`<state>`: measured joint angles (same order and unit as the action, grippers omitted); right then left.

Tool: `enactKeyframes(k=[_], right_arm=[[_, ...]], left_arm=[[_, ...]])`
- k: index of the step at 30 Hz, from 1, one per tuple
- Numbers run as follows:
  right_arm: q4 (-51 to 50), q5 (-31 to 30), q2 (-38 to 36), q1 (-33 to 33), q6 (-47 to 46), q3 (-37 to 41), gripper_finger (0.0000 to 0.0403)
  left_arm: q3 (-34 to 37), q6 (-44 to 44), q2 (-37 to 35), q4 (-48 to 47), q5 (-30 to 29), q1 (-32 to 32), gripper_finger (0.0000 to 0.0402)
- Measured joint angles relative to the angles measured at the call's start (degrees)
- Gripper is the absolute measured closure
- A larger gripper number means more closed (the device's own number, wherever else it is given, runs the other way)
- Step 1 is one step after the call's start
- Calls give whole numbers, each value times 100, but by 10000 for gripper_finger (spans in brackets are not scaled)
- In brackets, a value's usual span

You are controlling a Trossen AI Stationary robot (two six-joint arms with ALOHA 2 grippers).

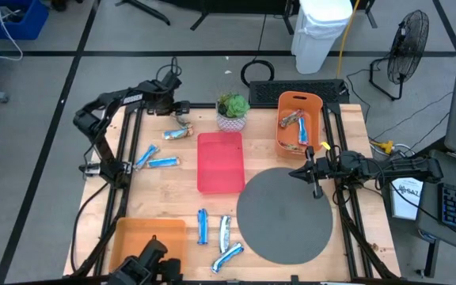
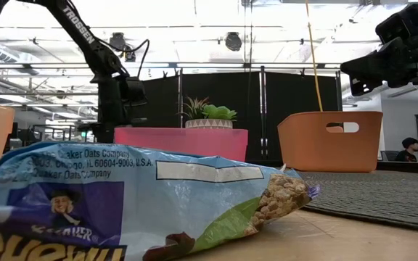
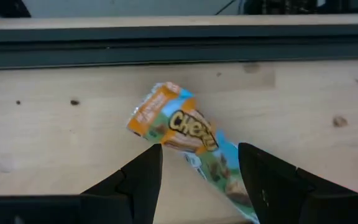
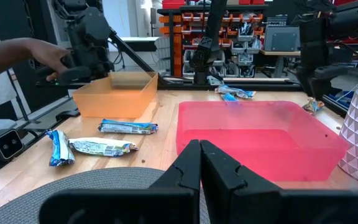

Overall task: Pick and place Granola Bars by type
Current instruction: Put the blue/orange granola bar into the pink bin

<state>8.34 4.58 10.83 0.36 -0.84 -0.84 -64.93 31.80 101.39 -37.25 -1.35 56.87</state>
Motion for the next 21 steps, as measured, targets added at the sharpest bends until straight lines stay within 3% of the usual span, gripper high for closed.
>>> enactKeyframes(k=[21], right_arm=[[0,0,0,0,-1,0,403]], left_arm=[[0,592,26,-368,197,-109,188]])
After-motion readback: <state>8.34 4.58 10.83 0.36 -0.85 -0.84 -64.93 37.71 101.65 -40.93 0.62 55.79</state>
